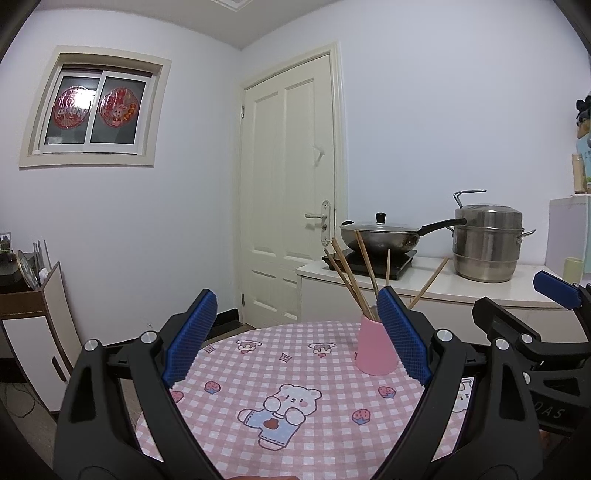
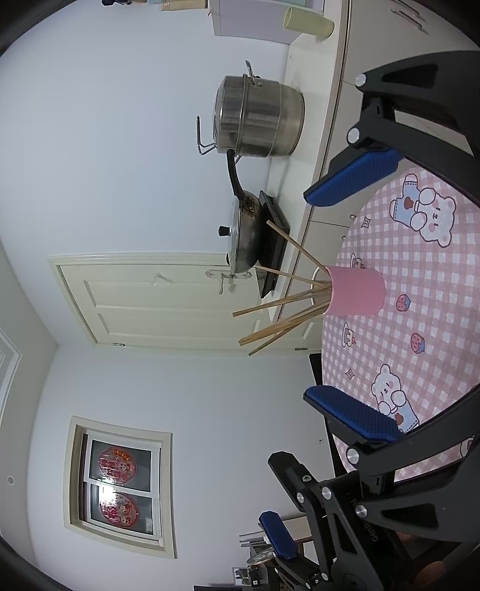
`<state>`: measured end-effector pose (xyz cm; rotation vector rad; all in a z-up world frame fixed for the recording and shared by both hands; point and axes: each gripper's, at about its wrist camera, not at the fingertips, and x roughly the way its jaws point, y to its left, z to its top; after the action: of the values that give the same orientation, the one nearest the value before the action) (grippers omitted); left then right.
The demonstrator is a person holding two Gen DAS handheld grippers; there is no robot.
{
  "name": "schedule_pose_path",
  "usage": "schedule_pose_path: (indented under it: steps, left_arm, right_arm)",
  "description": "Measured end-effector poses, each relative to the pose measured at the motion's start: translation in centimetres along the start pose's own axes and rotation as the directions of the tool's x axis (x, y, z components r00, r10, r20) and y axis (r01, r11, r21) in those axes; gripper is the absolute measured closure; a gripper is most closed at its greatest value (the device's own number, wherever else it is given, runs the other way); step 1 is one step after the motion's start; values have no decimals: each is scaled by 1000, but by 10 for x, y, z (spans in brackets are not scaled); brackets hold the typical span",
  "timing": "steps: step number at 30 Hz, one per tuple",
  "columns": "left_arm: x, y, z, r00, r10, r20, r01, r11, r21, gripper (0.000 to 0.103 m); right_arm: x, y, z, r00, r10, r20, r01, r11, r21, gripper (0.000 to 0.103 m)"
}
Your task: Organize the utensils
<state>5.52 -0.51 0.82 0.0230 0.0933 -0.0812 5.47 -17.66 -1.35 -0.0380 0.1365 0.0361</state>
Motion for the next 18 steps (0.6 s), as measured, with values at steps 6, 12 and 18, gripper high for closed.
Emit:
schedule_pose_path:
  steps: [6, 12, 18]
  left_arm:
    - [1, -1, 0, 1000, 7, 4, -7, 1000, 7, 16]
    - [0, -1, 0, 1000, 10, 7, -10, 1000, 10, 16]
    - [1, -1, 0, 1000, 11, 6, -11, 1000, 11, 16]
  right_arm:
    - [1, 0, 0, 1000, 0, -4, 0, 1000, 2, 9]
    - [2, 0, 0, 1000, -1, -7, 1, 1000, 3, 9]
    - [3, 0, -1, 1000, -3, -11, 3, 1000, 4, 9]
